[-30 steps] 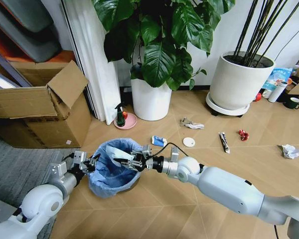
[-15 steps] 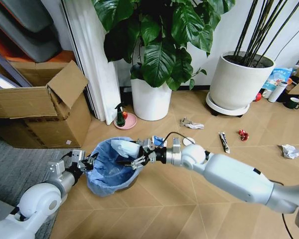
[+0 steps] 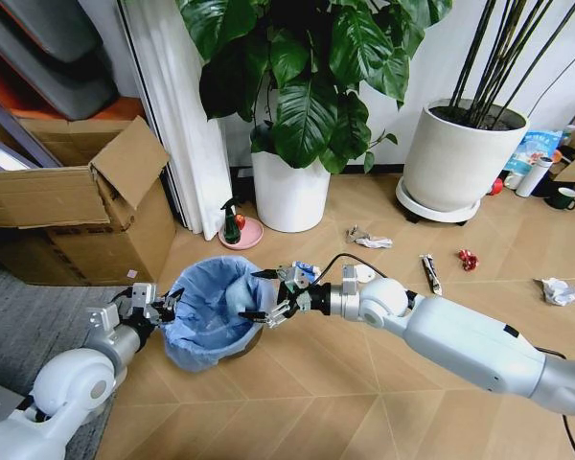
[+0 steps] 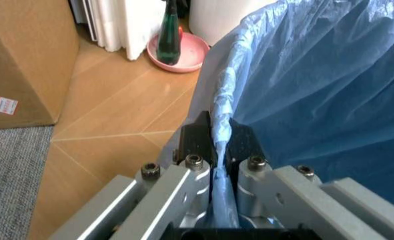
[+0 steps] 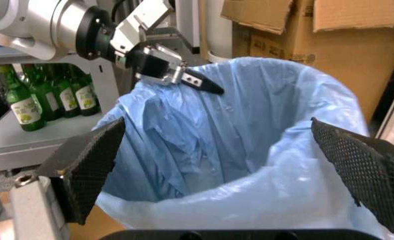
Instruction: Pick up the trash bin and place the garbage on the floor into it.
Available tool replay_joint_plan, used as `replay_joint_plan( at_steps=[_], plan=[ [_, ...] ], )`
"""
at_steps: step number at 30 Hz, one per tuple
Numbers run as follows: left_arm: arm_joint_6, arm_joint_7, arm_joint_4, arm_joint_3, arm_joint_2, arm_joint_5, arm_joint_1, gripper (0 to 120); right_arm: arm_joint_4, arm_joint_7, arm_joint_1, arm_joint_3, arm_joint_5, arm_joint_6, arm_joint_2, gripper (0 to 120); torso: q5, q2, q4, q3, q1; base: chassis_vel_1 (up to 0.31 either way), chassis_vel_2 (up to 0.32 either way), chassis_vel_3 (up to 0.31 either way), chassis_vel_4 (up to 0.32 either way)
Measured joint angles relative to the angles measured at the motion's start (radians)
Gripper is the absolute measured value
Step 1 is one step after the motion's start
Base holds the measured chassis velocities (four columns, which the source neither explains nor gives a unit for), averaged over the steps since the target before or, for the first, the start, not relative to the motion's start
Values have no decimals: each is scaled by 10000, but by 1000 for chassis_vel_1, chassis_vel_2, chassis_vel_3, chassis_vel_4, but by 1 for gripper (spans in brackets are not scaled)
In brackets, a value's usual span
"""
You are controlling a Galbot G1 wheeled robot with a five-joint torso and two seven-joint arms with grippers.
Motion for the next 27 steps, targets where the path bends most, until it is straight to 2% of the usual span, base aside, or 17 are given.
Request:
replay_joint_plan(
  at_steps=[5,10,12,13,15,16,18,19,20,21,22,23,24,26,27],
  plan=[
    [8,-57,-19,8,35,-20,8,0,35,-10,-326,412,2,18,-106,100,0,0,1,0,0,0,0,0,0],
    [22,-92,30,75,63,-8,64,0,133,-11,-1244,1449,49,57,-584,100,1,-2,3,0,0,0,0,0,0],
    [25,-96,46,86,70,-7,60,0,186,-17,-2174,2592,40,75,-1073,100,0,-1,0,-1,0,0,0,0,0],
    [25,-96,46,86,70,-7,60,0,186,-17,-2174,2592,40,75,-1073,100,0,-1,0,-1,0,0,0,0,0],
    [32,-106,50,64,30,-35,37,0,292,-22,-3393,4107,-154,-29,-1566,100,4,-1,1,-1,0,0,0,0,0],
    [32,-106,50,64,30,-35,37,0,292,-22,-3393,4107,-154,-29,-1566,100,4,-1,1,-1,0,0,0,0,0],
    [33,-113,51,-67,-64,-48,90,0,344,45,-5174,6041,-540,-212,-1861,100,1,-1,-7,-1,0,0,0,0,0],
    [34,-113,49,-119,-116,-48,134,0,341,271,-6068,7093,-741,-150,-1838,100,11,0,-1,-1,0,0,0,0,0],
    [34,-115,50,-170,-153,-44,170,0,331,453,-6594,7651,-822,-82,-1782,100,5,0,-7,-4,-2,0,0,0,0],
    [34,-115,50,-170,-153,-44,170,0,331,453,-6594,7651,-822,-82,-1782,100,5,0,-7,-4,-2,0,0,0,0],
    [35,-112,37,-244,-198,-21,244,0,303,663,-7015,8103,-856,12,-1687,100,-2,-1,-14,-2,-1,0,0,0,0],
    [35,-113,-16,-423,-304,26,465,0,232,1005,-7543,8767,-892,113,-1427,100,-2,-1,-7,-2,0,0,0,0,0],
    [35,-113,-16,-423,-304,26,465,0,232,1005,-7543,8767,-892,113,-1427,100,-2,-1,-7,-2,0,0,0,0,0],
    [36,-179,-143,-680,-510,79,670,0,220,1700,-8534,9983,-1122,283,-751,100,6,0,4,-2,-1,0,0,0,0],
    [36,-195,-159,-693,-541,82,681,0,220,1840,-8715,10201,-1208,348,-618,100,2,-1,6,-1,0,0,0,0,0]
  ],
)
